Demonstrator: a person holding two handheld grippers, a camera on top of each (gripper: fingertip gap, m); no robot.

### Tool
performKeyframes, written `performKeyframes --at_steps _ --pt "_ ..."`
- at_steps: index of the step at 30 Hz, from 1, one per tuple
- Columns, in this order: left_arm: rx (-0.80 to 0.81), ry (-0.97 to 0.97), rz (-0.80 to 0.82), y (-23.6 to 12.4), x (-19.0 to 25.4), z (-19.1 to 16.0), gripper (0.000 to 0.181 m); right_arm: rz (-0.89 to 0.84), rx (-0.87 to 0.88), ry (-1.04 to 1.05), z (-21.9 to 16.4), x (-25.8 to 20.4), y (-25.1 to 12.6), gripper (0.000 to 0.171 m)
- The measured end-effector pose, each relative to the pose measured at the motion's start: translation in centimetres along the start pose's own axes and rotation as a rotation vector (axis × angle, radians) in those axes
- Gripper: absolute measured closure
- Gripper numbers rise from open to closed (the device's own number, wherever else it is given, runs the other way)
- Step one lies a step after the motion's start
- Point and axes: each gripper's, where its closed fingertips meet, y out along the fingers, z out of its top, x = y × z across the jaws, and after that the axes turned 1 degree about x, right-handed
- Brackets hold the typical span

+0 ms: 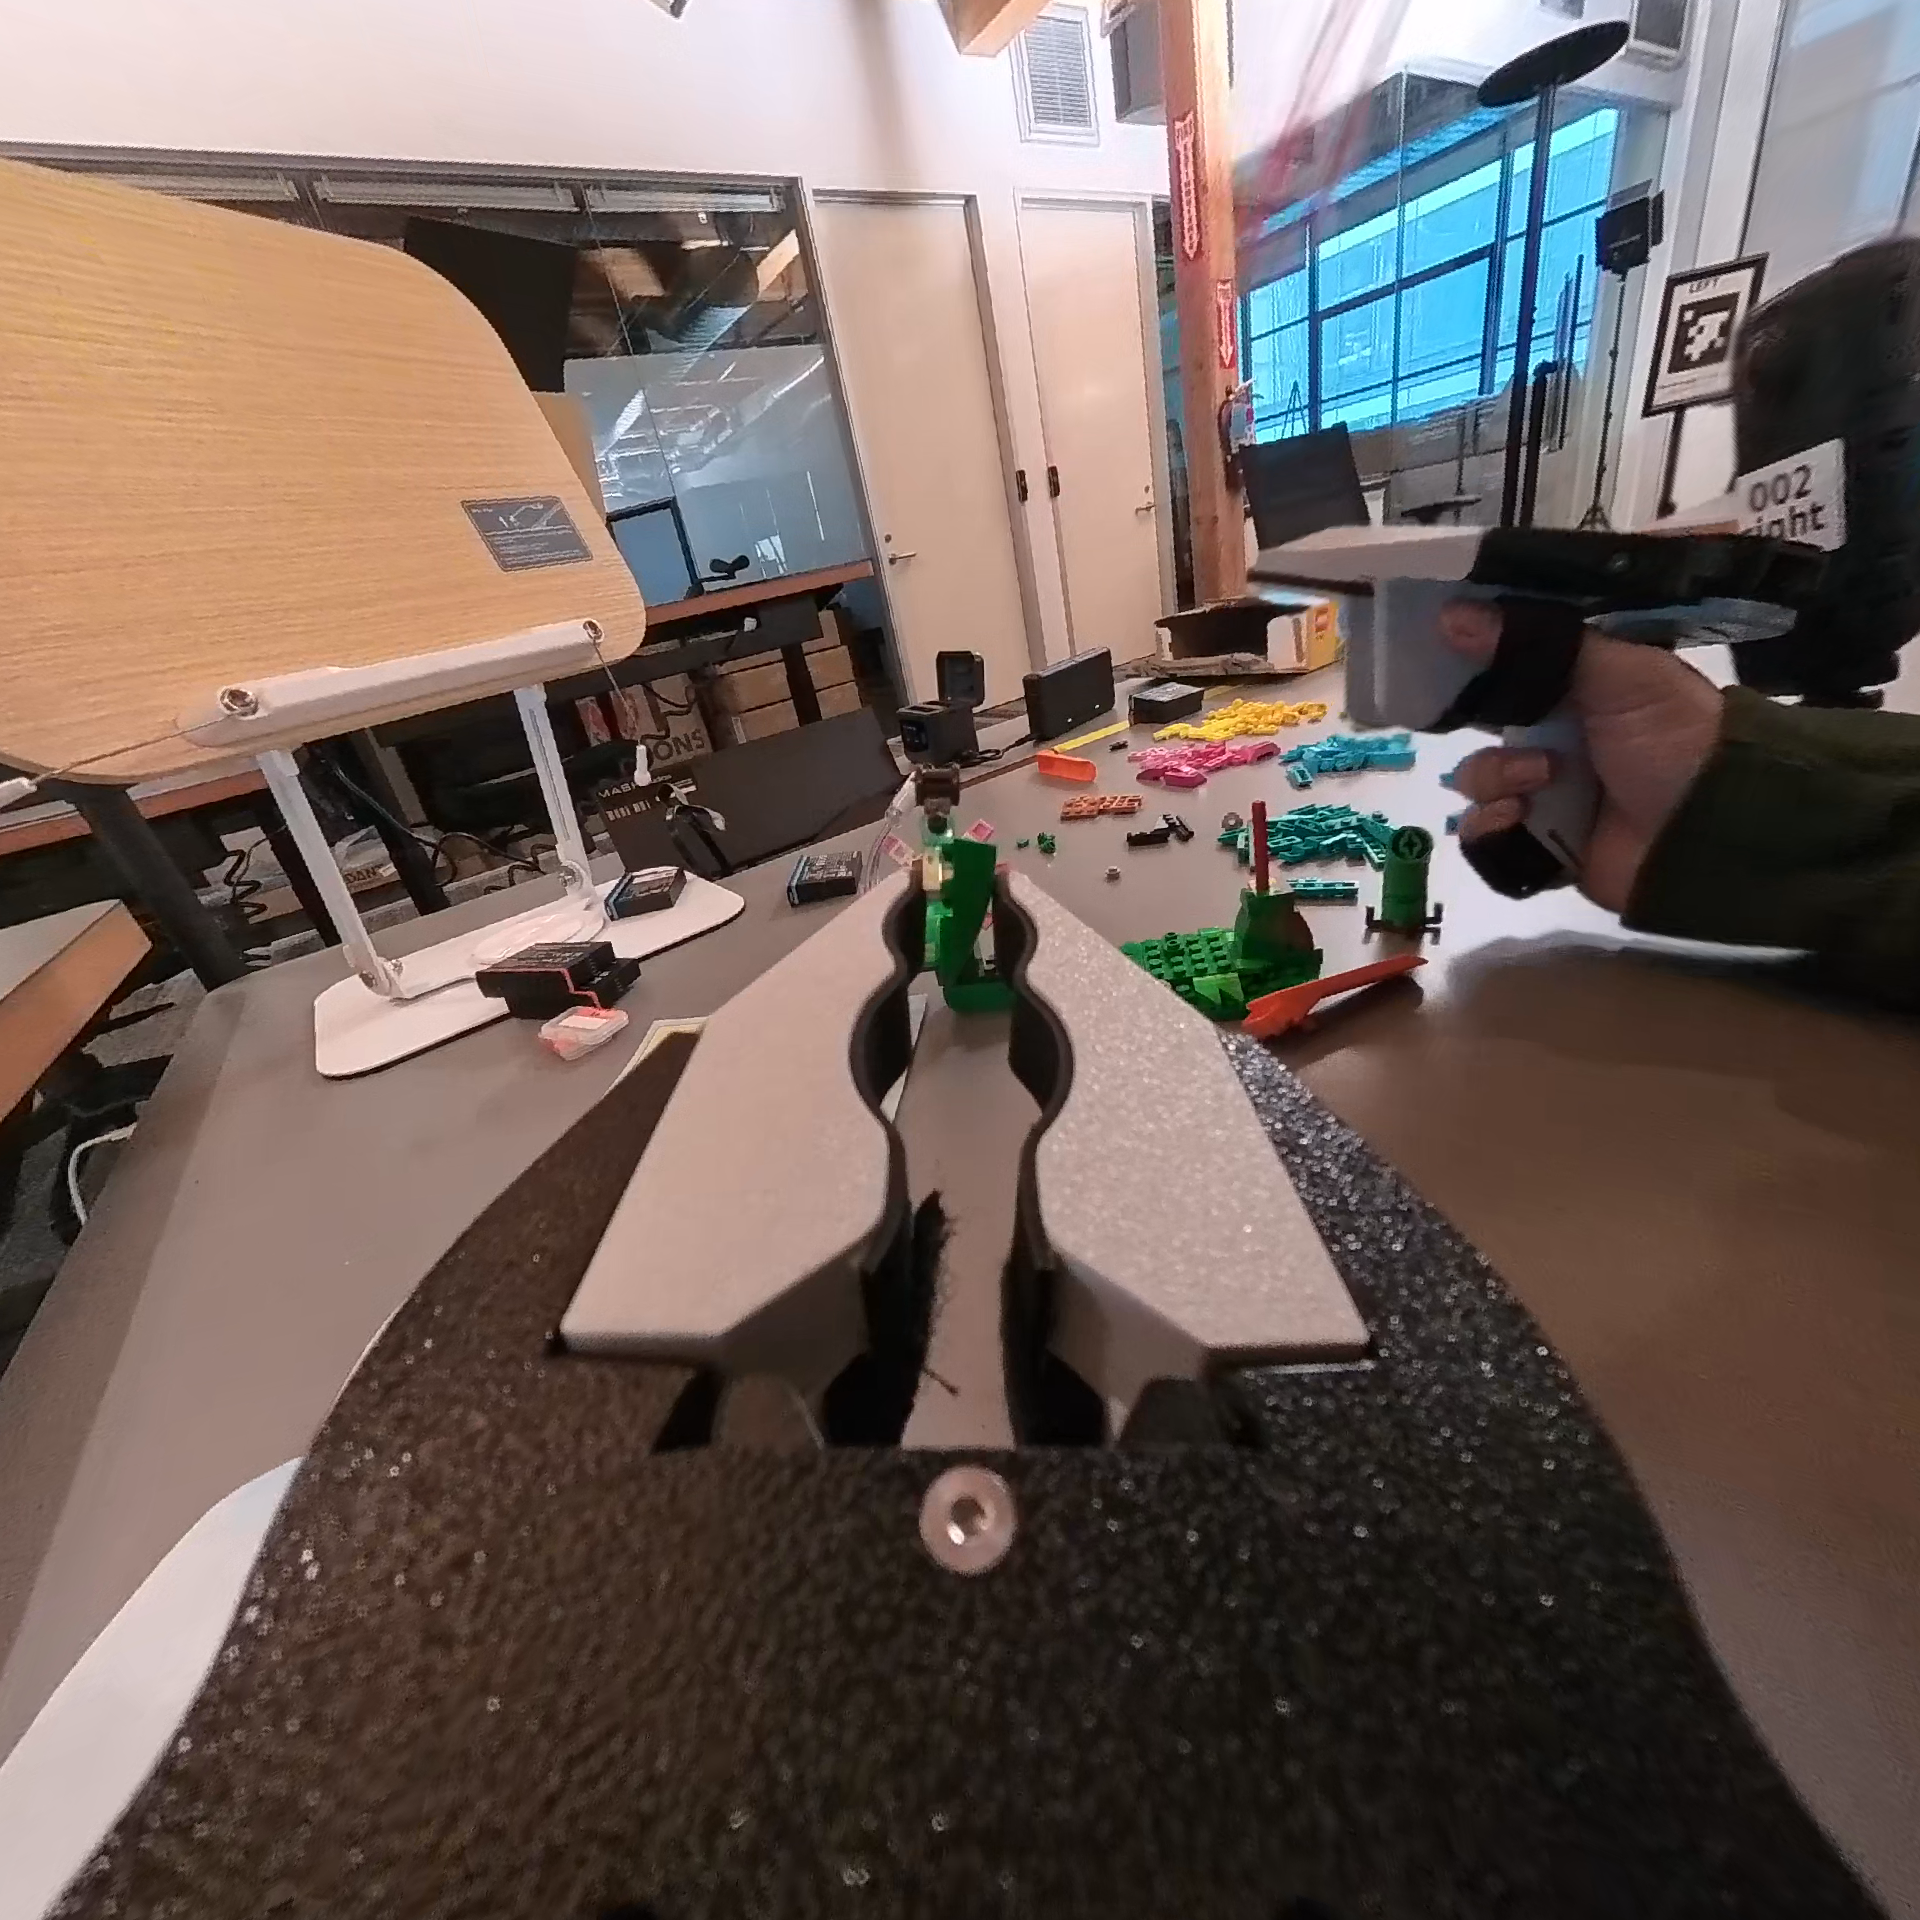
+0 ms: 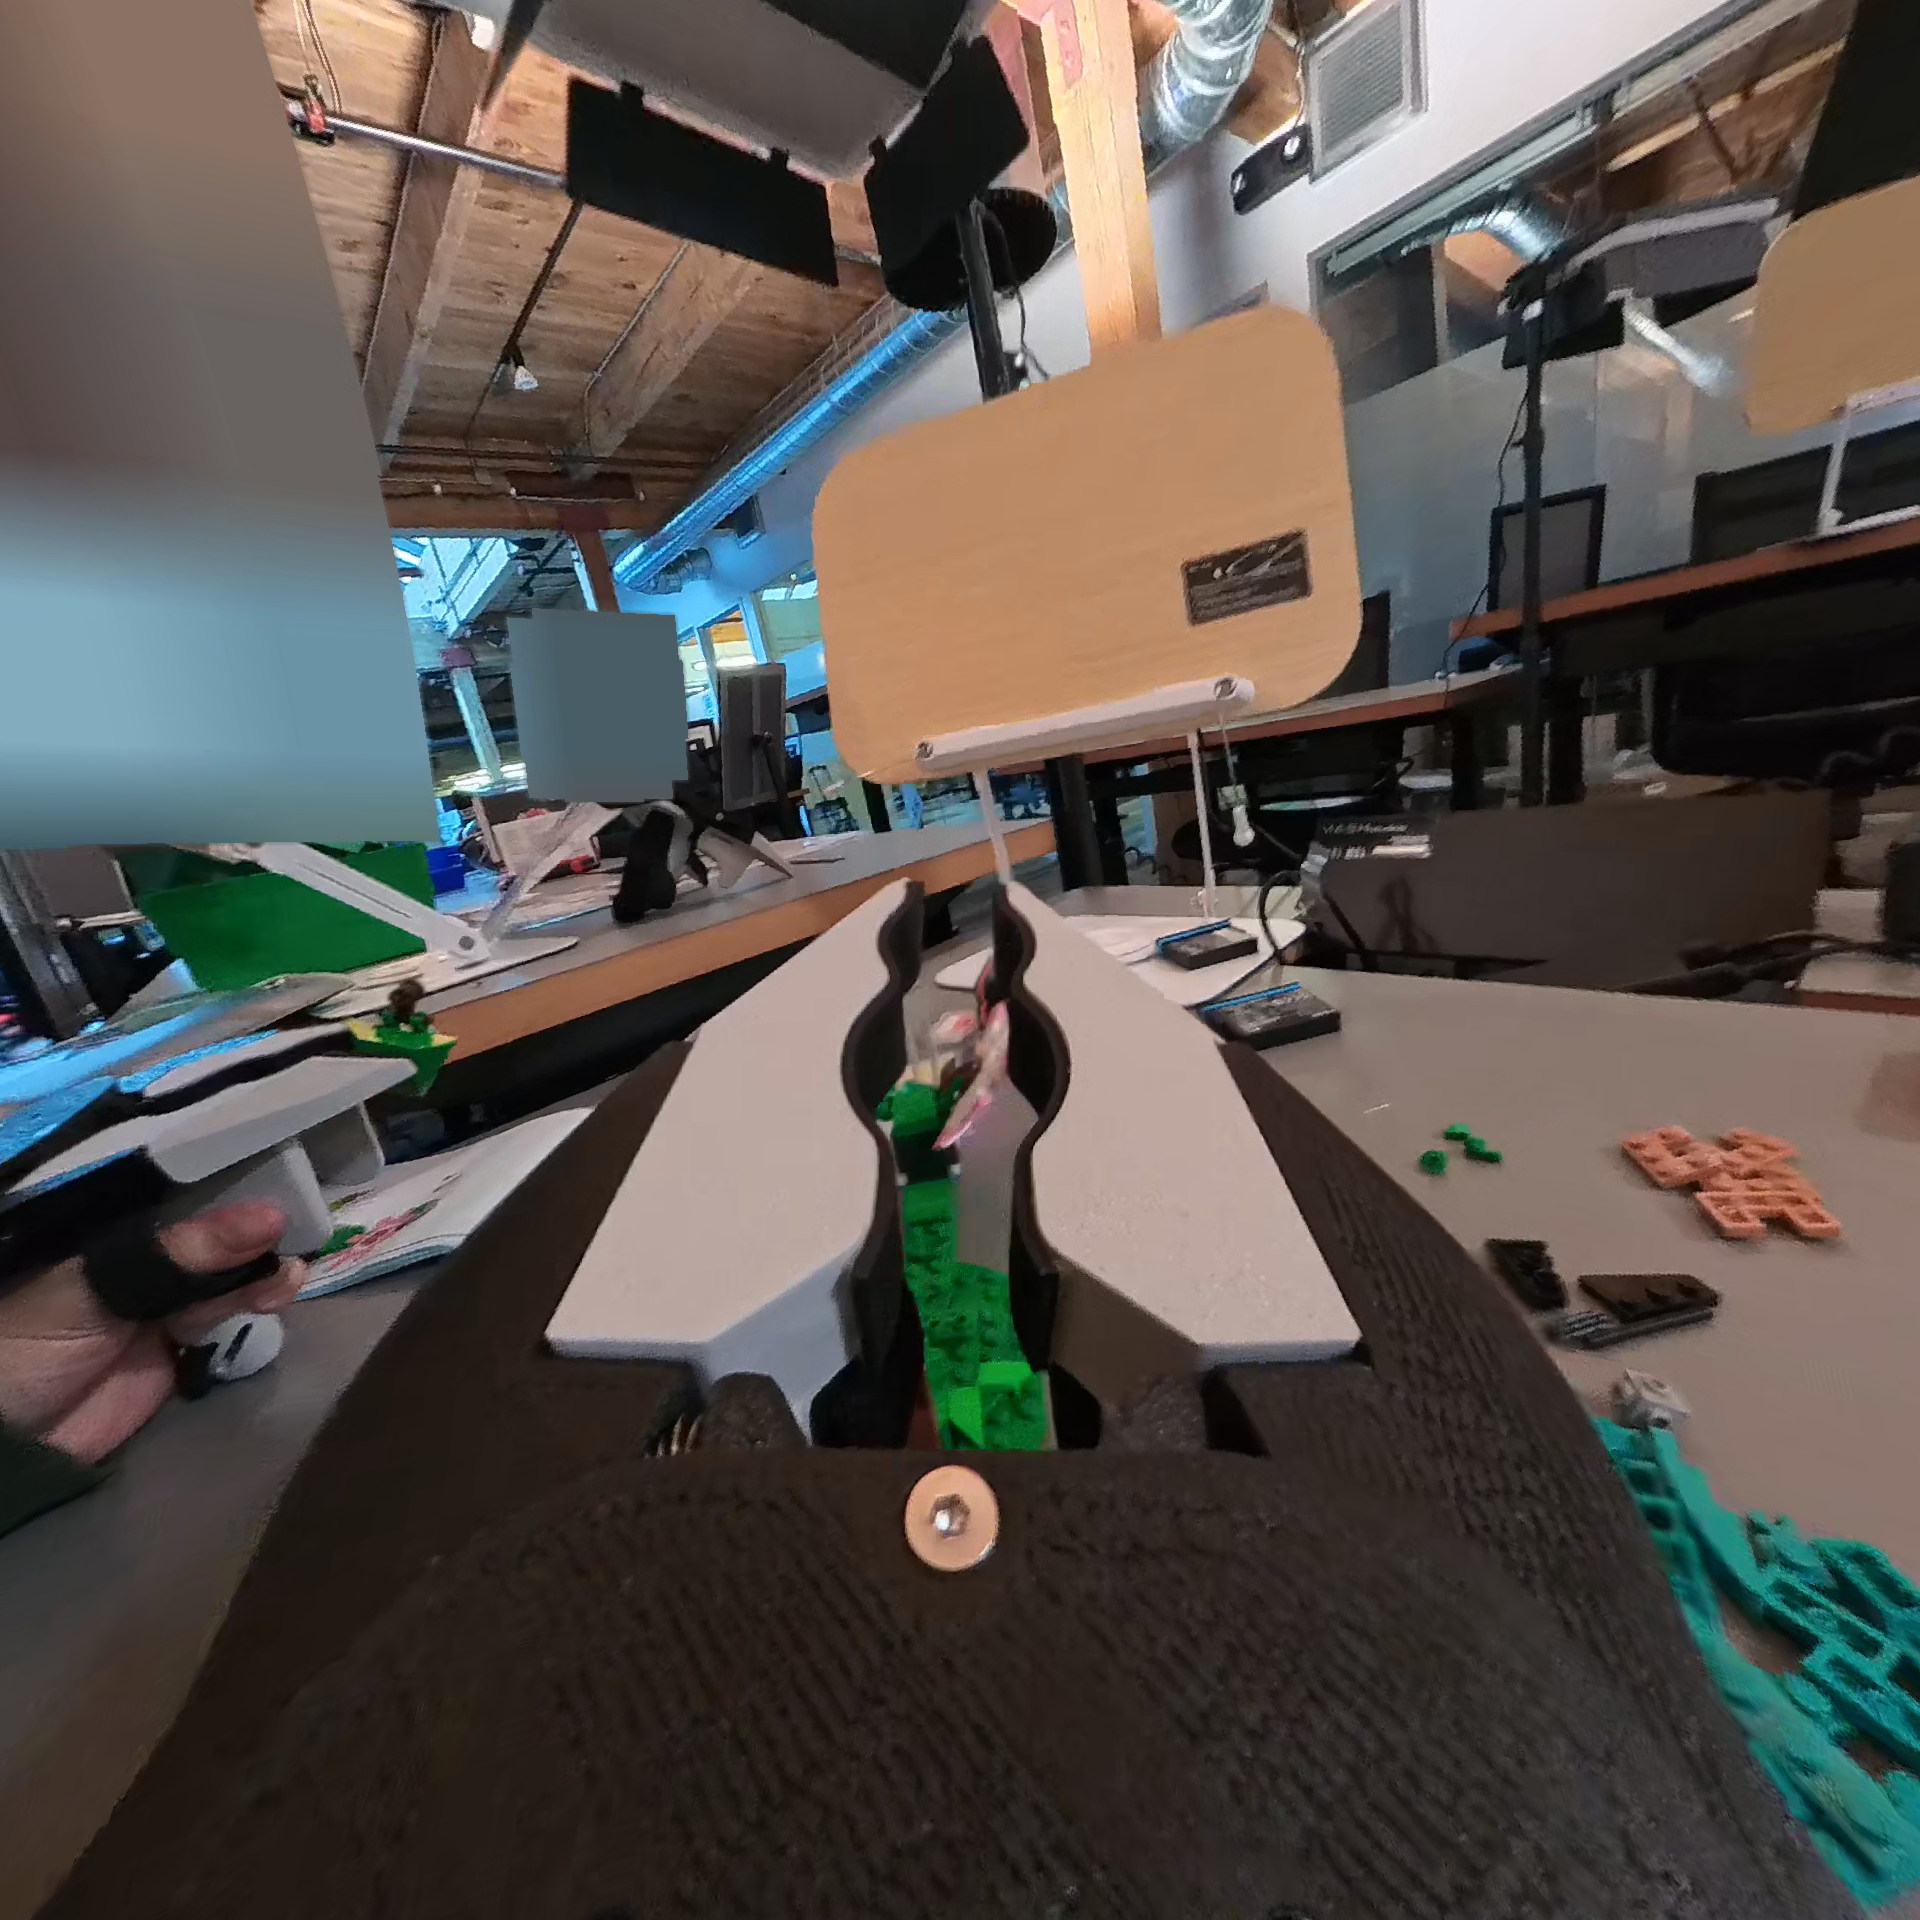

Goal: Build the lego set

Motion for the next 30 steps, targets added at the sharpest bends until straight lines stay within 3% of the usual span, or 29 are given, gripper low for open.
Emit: performKeyframes --at_steps 8,14,23,30 --pt "0.002 0.009 -0.003 0.0 0.1 0.1 0.172 -0.118 0.161 -0.164 5.1 1.7 -2.5 0.160" --pt "0.010 0.008 -0.005 -0.1 0.2 0.2 0.172 -0.128 0.157 -0.226 5.4 1.5 -2.6 0.160" --pt "0.009 0.016 -0.019 -0.1 0.5 0.2 0.172 0.008 -0.100 -0.184 2.2 2.3 -2.9 0.144" --pt "0.017 0.013 -0.020 -0.2 0.6 0.4 0.172 0.184 -0.454 -0.355 -3.6 0.0 -5.3 0.144"
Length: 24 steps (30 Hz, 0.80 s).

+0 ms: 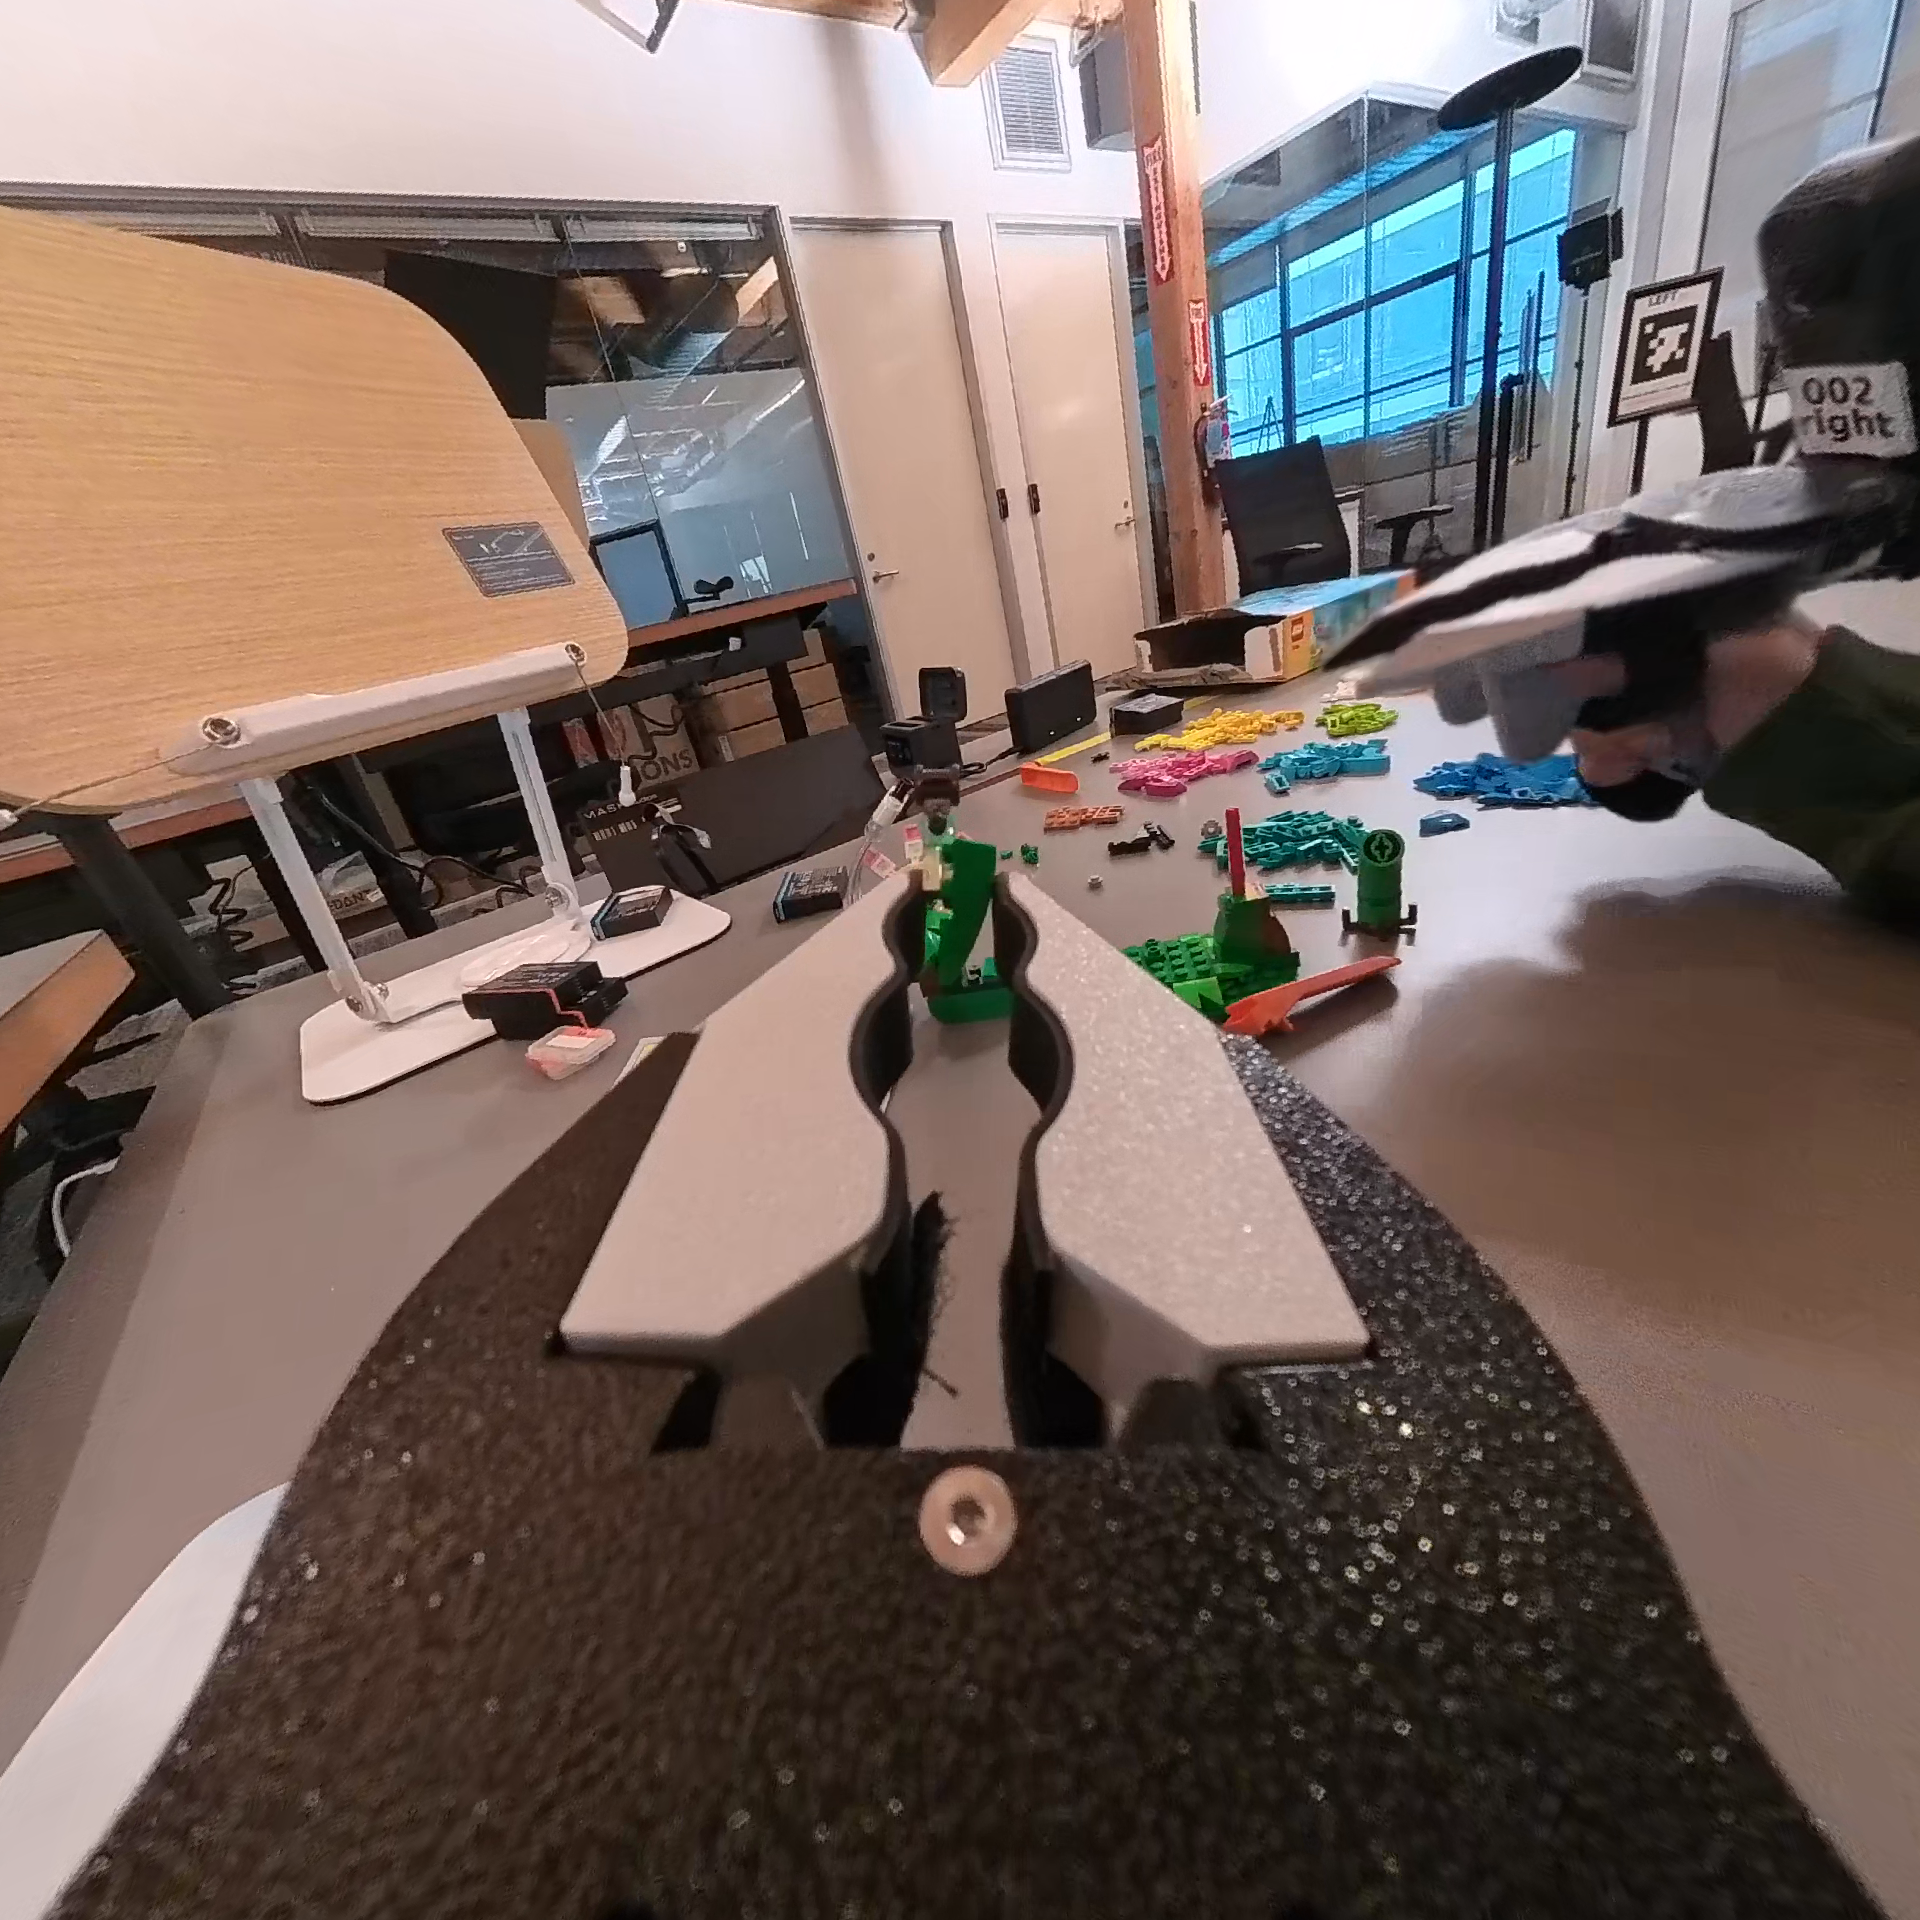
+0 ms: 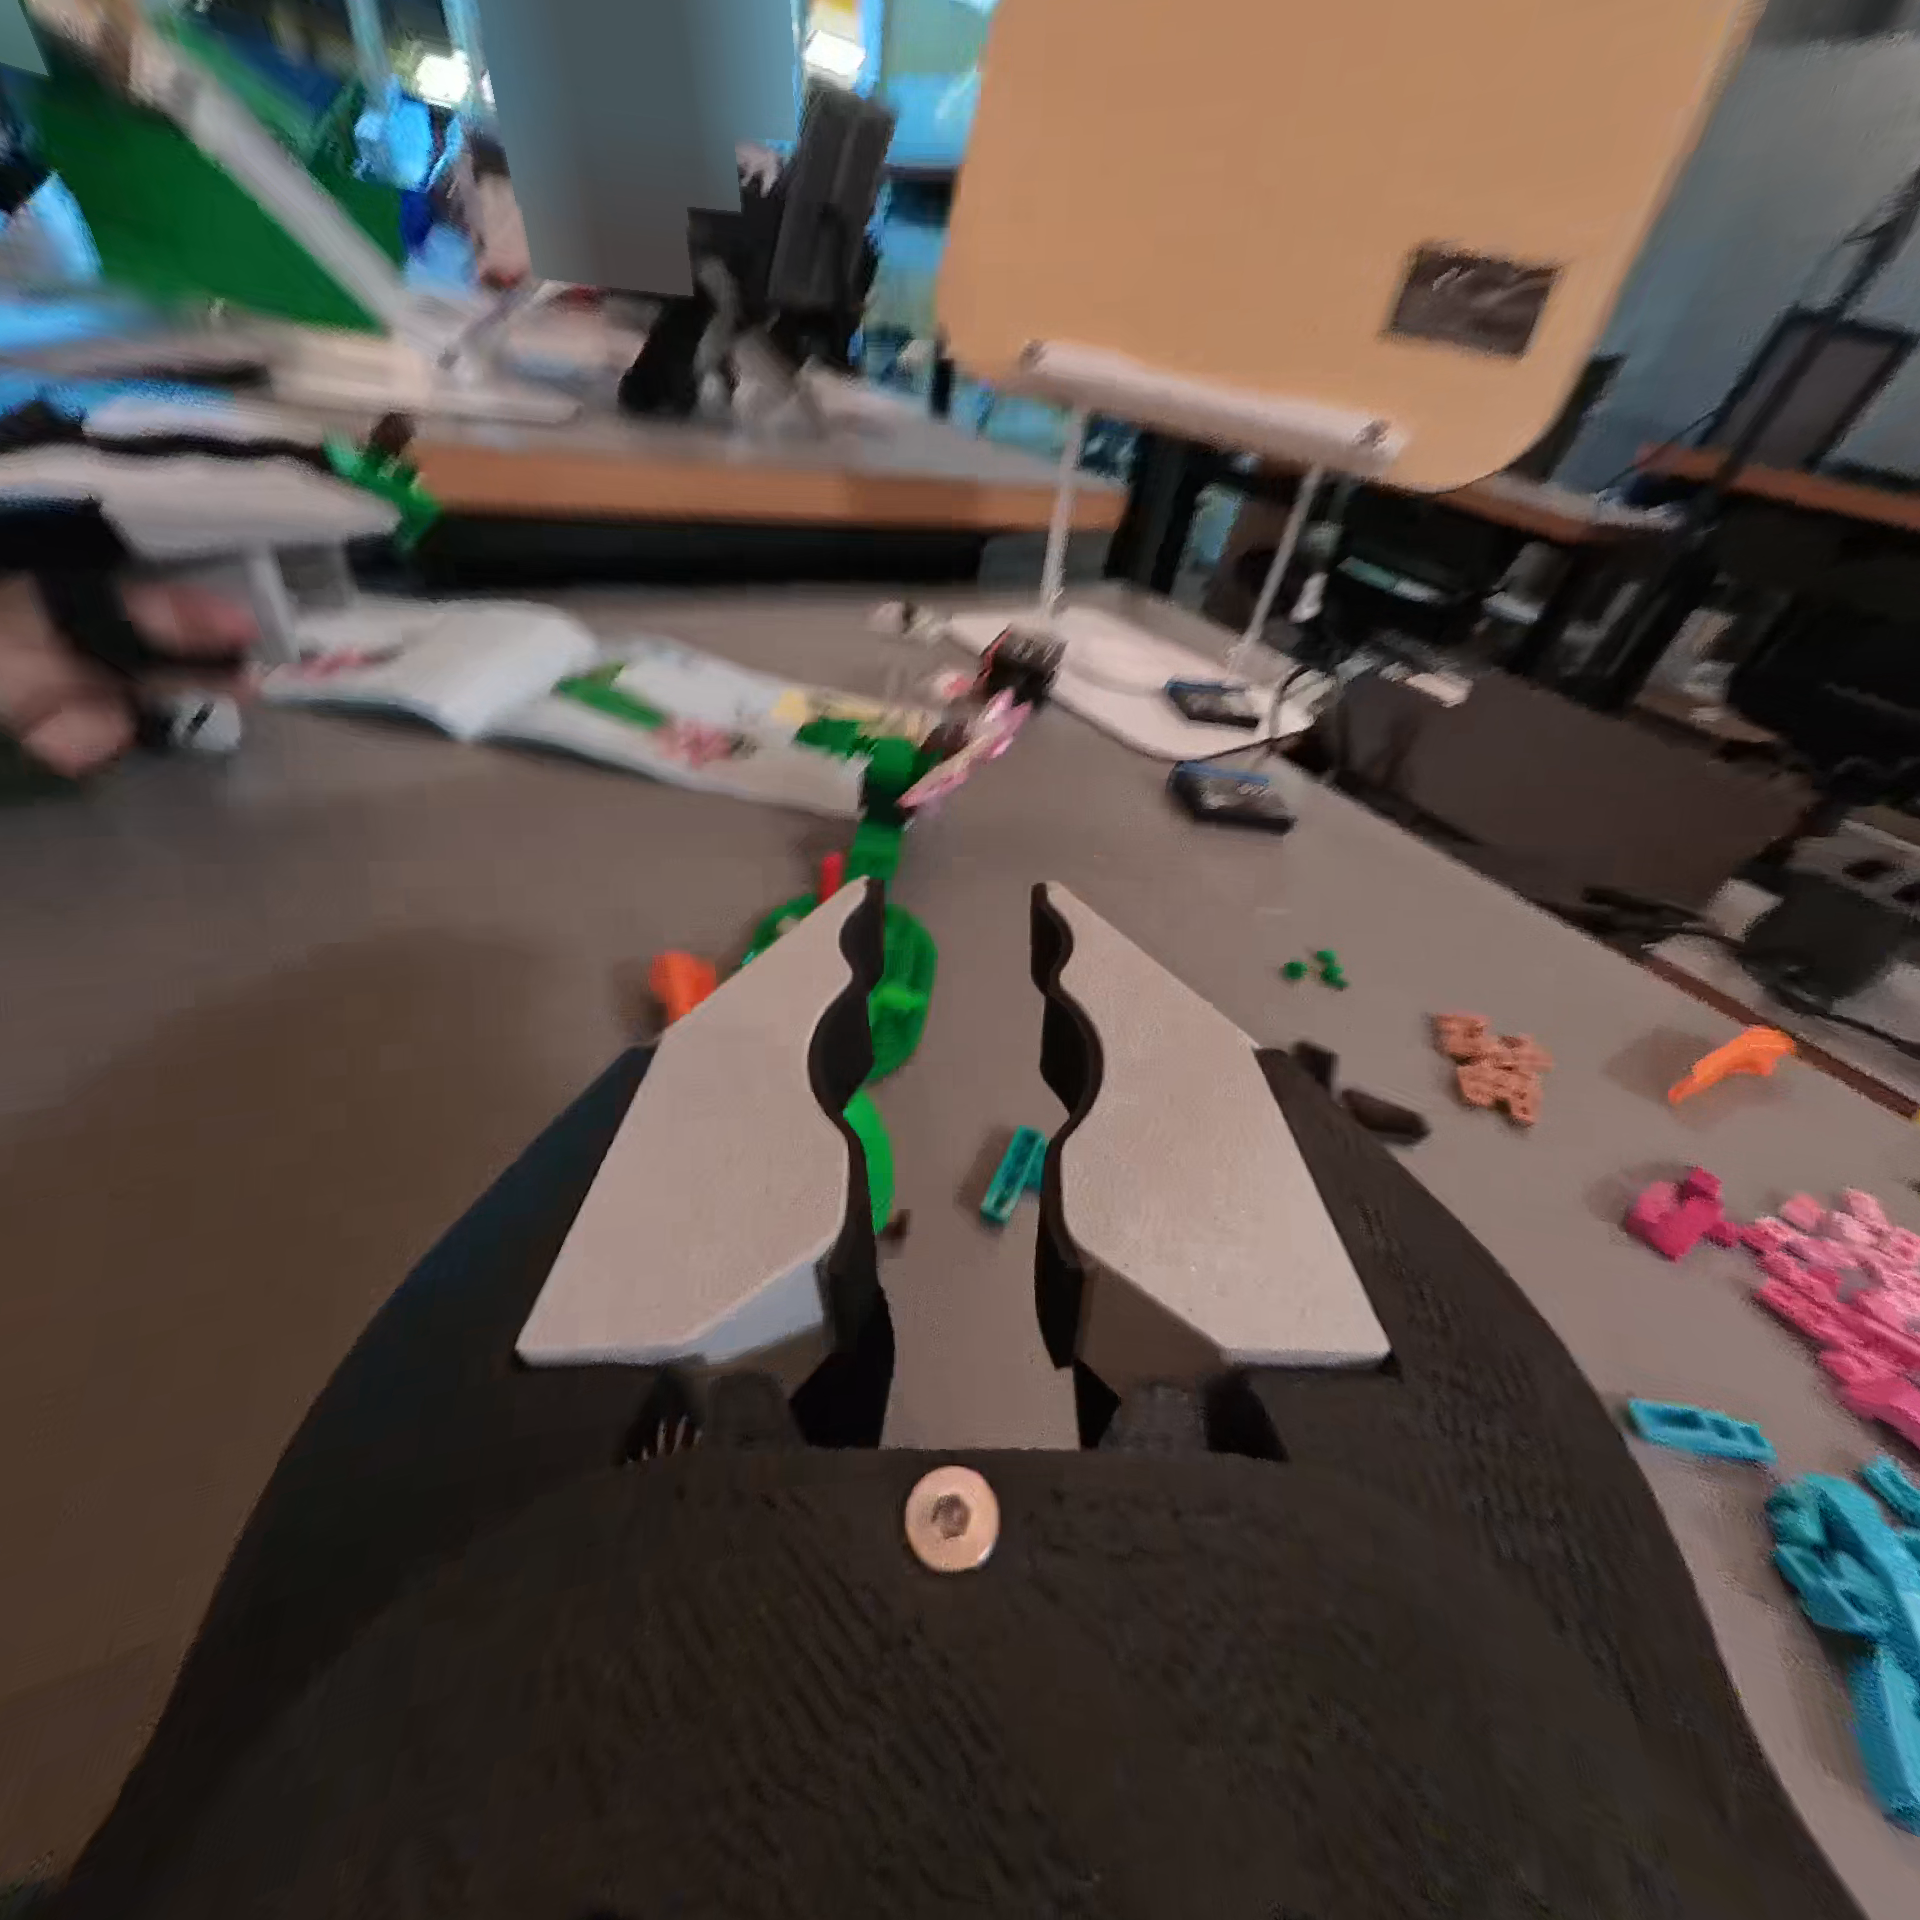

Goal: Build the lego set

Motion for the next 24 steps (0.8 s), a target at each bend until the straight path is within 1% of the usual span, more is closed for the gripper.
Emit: performKeyframes --at_steps 2,5,14,24 --pt "-0.002 0.004 -0.002 0.0 0.1 0.0 0.172 0.069 -0.077 -0.037 -1.4 -1.4 0.1 0.145" --pt "-0.003 0.010 -0.003 0.0 0.1 0.0 0.172 0.100 -0.153 -0.101 -2.8 -2.3 -0.1 0.144" --pt "-0.009 0.017 -0.010 0.1 0.3 -0.1 0.172 0.118 -0.281 -0.064 -5.3 -2.4 0.1 0.145" --pt "-0.015 0.025 -0.018 0.2 0.5 -0.2 0.172 0.105 -0.336 -0.060 -6.2 -2.2 0.3 0.149"
